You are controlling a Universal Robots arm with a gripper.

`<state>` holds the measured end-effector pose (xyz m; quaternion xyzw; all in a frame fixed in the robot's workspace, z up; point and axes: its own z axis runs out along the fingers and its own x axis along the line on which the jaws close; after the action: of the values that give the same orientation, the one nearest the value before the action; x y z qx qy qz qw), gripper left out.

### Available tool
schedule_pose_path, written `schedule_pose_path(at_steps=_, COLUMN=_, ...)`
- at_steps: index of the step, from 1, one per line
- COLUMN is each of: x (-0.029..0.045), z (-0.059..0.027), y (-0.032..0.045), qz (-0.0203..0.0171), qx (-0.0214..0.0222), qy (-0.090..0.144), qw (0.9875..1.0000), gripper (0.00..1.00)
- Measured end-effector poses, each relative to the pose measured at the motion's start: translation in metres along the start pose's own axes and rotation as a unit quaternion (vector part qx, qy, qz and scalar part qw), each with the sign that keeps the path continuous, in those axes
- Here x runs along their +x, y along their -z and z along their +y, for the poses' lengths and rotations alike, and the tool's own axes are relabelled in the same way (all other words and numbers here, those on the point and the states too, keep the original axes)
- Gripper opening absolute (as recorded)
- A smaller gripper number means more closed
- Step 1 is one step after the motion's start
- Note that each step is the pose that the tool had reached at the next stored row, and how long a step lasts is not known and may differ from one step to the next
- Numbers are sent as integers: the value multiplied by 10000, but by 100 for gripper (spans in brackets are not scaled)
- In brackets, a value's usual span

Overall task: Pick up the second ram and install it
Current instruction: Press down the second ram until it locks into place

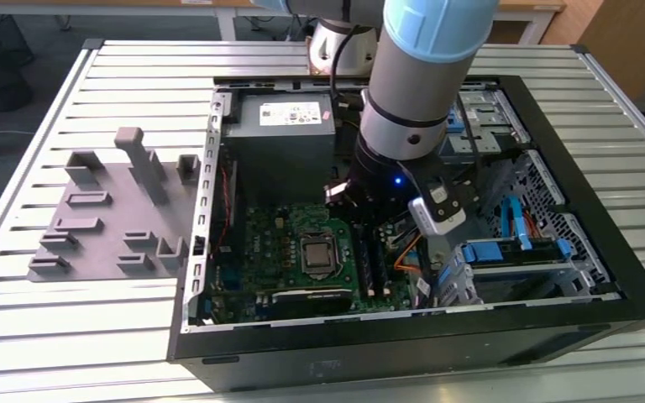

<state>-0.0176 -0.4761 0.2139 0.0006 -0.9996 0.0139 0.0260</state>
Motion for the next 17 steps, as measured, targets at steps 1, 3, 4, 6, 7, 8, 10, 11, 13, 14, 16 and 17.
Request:
schedule_pose_path(at_steps=1, x=1, z=-2, y=0, qz=0, qx=0, qy=0, qw=10000, gripper=11)
schedule_pose_path(at_steps=3, x=0, z=2, y=17, qz=-3, qx=-8, qy=0, qw=10000, gripper=11)
schedule_pose_path(at_steps=4, x=1, z=3, y=37, qz=-6, qx=-19, qy=0, qw=10000, gripper=11)
schedule_pose_path(at_steps=6, x=5, z=1, y=109, qz=-5, qx=-16, qy=0, qw=10000, gripper=11)
schedule_pose_path(at_steps=7, x=7, z=-2, y=149, qz=-3, qx=-10, qy=0, qw=10000, gripper=11)
schedule_pose_path(at_steps=8, x=9, z=-3, y=177, qz=-4, qx=-13, qy=0, qw=10000, gripper=11)
schedule_pose_path(at_steps=10, x=10, z=-4, y=203, qz=-3, qx=-11, qy=1, qw=10000, gripper=11)
schedule_pose_path(at_steps=11, x=10, z=-3, y=203, qz=-4, qx=-12, qy=1, qw=10000, gripper=11)
schedule_pose_path(at_steps=13, x=10, z=-4, y=203, qz=-3, qx=-11, qy=1, qw=10000, gripper=11)
schedule_pose_path(at_steps=14, x=10, z=-4, y=203, qz=-3, qx=-11, qy=1, qw=10000, gripper=11)
schedule_pose_path(at_steps=16, x=10, z=-4, y=204, qz=-3, qx=-11, qy=1, qw=10000, gripper=11)
schedule_pose_path(at_steps=17, x=10, z=-4, y=204, qz=-3, qx=-12, qy=1, qw=10000, gripper=11)
